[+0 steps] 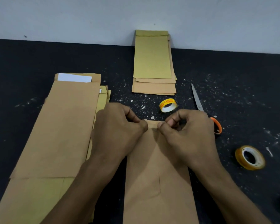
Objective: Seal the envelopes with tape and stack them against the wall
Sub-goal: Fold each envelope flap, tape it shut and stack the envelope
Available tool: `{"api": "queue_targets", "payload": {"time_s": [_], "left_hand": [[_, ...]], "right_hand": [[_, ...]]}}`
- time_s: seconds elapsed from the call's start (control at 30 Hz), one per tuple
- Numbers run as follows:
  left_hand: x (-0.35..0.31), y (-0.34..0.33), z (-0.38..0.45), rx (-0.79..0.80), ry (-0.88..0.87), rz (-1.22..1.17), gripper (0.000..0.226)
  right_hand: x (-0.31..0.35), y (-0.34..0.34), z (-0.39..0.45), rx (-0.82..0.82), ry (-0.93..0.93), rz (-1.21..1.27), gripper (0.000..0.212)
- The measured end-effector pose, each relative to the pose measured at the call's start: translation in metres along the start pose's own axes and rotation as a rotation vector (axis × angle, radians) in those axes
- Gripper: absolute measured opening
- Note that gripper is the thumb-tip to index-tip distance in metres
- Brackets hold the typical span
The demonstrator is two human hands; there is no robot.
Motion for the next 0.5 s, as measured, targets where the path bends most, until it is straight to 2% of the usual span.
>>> {"api": "queue_targets", "payload": {"time_s": [0.5], "left_hand": [[-0.0077,-0.0013,-0.0061,-0.018,-0.004,0.158,0.016]], "right_hand": [[-0.0016,-0.0002,0.0011,-0.003,-0.009,-0.065,0.026]]}}
Point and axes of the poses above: each hand's wrist, its own z-axis towards the middle knuckle, its own y-axis out of the back of the hand, x = y × z, the point moved 8 cm from there along z, towards the middle knuckle, and after that the axes turned 13 degrees about -y, right-handed, at the moved point
